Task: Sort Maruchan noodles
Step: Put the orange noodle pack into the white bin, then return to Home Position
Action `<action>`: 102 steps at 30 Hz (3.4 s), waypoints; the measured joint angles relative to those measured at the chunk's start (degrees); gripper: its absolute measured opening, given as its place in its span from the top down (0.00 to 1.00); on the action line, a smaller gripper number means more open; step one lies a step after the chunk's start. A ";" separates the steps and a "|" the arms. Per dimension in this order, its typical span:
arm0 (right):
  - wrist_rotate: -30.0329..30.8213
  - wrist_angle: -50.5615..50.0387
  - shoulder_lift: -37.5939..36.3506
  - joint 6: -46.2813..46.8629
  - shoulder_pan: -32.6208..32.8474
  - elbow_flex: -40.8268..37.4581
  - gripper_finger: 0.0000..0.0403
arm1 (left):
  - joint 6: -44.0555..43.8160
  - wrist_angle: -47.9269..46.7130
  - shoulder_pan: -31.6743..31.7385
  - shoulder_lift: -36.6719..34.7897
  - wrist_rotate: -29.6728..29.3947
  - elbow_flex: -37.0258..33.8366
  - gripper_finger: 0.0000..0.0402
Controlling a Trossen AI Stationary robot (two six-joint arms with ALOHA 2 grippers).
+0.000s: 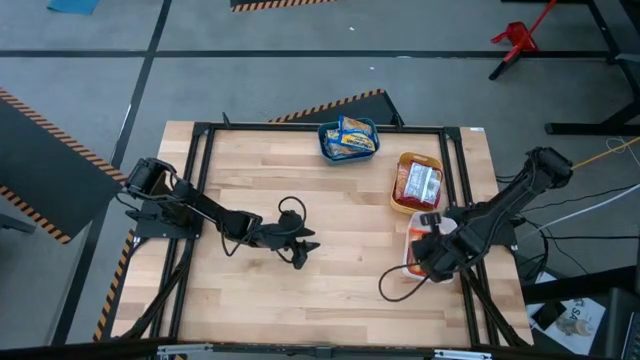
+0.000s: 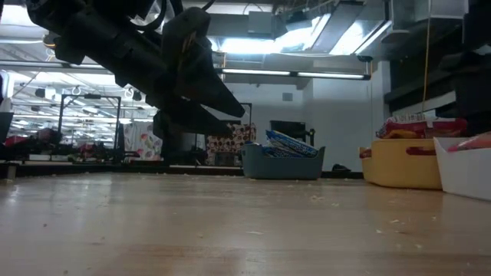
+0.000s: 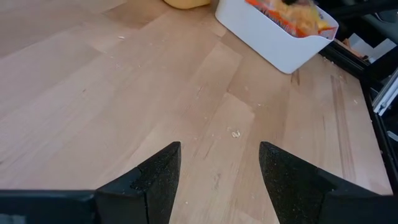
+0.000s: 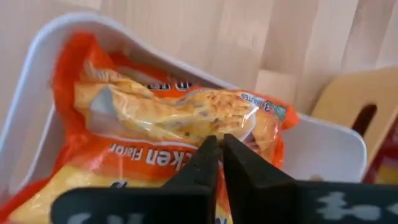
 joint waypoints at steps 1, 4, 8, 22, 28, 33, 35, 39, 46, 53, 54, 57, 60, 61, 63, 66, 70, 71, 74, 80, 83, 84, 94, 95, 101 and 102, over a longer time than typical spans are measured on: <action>0.23 1.83 -0.01 -0.11 -0.01 -0.92 0.97 | -0.02 0.00 0.00 0.00 -0.21 0.00 0.47; 0.98 2.88 -0.08 0.19 -0.01 -2.07 0.98 | -0.02 0.00 0.00 0.00 -0.30 0.00 0.47; 1.10 -1.81 -0.84 0.26 -0.01 0.16 0.99 | -0.04 0.00 0.00 0.00 -0.29 0.00 0.47; 10.87 -6.26 -9.96 3.60 -0.01 19.87 0.99 | -4.18 17.09 0.04 -0.18 3.18 0.02 0.47; 11.17 -7.68 -13.89 2.85 -0.01 33.52 0.99 | -4.00 26.37 1.33 -5.70 17.27 0.03 0.47; 12.65 -5.73 -17.94 -3.27 0.01 39.88 0.99 | -3.25 24.28 4.49 -15.86 36.64 0.07 0.47; 12.43 -3.05 -21.91 -8.26 0.01 40.02 0.99 | -0.14 23.69 6.09 -19.86 45.15 0.05 0.47; 6.73 9.69 -33.71 -19.79 0.03 34.52 0.99 | 5.91 20.04 10.68 -27.56 54.59 0.02 0.47; -2.38 29.71 -56.95 -28.13 0.01 14.52 0.99 | 18.07 -6.51 16.16 -40.78 38.91 0.02 0.47; 6.69 33.59 -70.25 -25.21 -0.10 -1.50 0.99 | 23.05 -14.33 16.50 -48.17 27.97 -2.56 0.47; 7.45 31.78 -69.85 -24.83 -0.50 -2.13 0.99 | 22.83 -13.93 16.98 -49.63 27.93 -4.13 0.47; 4.60 33.98 -69.92 -22.90 -1.35 -2.99 0.99 | 19.03 -9.70 18.66 -55.63 28.27 -11.15 0.47; 6.85 32.52 -69.78 -22.11 -1.52 -3.43 0.99 | 16.47 -4.29 20.57 -65.39 29.54 -18.86 0.47; 6.06 32.55 -70.40 -22.03 -1.56 -3.41 0.99 | 15.65 -4.44 21.18 -69.19 29.37 -21.35 0.47; 3.29 33.59 -70.54 -22.47 -1.54 -2.96 0.99 | 13.80 -4.82 22.00 -75.86 28.51 -25.31 0.47; 3.26 32.25 -70.48 -23.44 -1.53 -3.27 0.99 | 11.94 -6.01 22.29 -83.96 26.64 -31.15 0.47; 4.79 32.19 -70.53 -24.16 -1.48 -3.55 0.99 | 10.07 -7.26 22.29 -92.54 21.34 -37.75 0.47; 4.14 31.83 -70.53 -23.88 -1.57 -3.93 0.99 | 9.14 -10.03 22.29 -94.05 19.97 -38.45 0.47; 0.30 33.54 -70.53 -22.75 -1.52 -6.86 0.99 | 7.95 -16.84 22.11 -95.32 17.61 -38.42 0.47; -1.00 40.91 -70.53 -21.00 -1.52 -16.93 0.99 | 8.88 -17.16 20.75 -95.26 17.67 -38.42 0.47; -5.85 49.38 -70.53 -21.22 -1.54 -22.48 0.99 | 9.40 -15.76 19.92 -95.27 17.83 -38.42 0.47; -8.51 52.91 -70.53 -21.35 -1.54 -24.59 0.99 | 9.40 -15.91 19.59 -95.27 17.83 -38.42 0.47; -5.70 72.23 -70.53 -19.92 -1.57 -41.13 0.99 | 12.91 -16.07 17.51 -95.25 15.71 -38.42 0.47; -5.83 73.88 -70.53 -19.83 -1.57 -42.07 0.99 | 13.01 -16.09 17.51 -95.25 15.73 -38.42 0.47; -9.09 78.00 -70.55 -19.72 -1.54 -45.41 0.99 | 12.69 -18.36 17.49 -95.23 15.32 -38.42 0.47; -8.69 78.48 -70.58 -19.94 -1.54 -45.41 0.99 | 12.59 -19.02 17.51 -95.21 14.97 -38.42 0.47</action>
